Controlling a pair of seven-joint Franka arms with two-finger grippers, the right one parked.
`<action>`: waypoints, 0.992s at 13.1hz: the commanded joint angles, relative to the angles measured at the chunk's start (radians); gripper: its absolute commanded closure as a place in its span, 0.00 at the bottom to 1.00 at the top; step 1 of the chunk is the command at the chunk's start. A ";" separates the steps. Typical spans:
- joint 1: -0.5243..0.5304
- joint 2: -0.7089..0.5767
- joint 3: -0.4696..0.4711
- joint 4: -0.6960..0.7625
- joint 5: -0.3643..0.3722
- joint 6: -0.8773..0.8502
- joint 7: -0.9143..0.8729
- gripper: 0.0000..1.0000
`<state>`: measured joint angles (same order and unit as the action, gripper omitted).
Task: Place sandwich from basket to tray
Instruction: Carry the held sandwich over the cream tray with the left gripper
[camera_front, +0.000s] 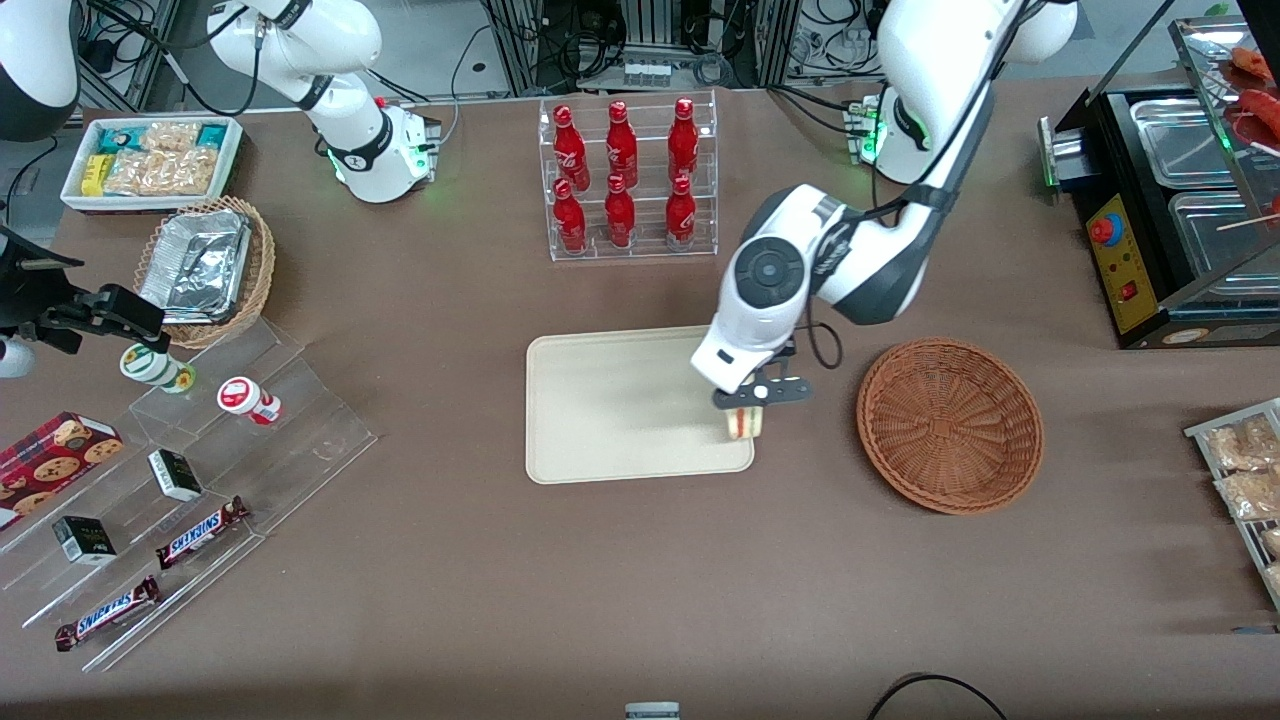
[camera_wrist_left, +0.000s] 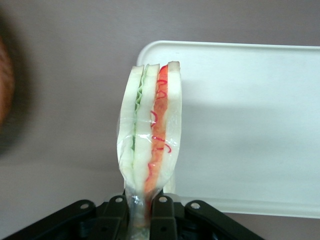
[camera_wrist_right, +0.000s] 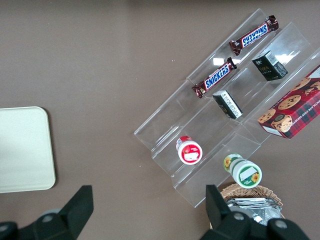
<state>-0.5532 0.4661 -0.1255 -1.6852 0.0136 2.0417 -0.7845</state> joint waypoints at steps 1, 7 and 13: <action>-0.062 0.098 0.012 0.136 -0.003 -0.026 -0.100 1.00; -0.163 0.242 0.012 0.304 -0.001 -0.018 -0.251 1.00; -0.194 0.305 0.012 0.347 -0.003 -0.014 -0.277 1.00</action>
<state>-0.7311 0.7415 -0.1257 -1.3859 0.0134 2.0434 -1.0322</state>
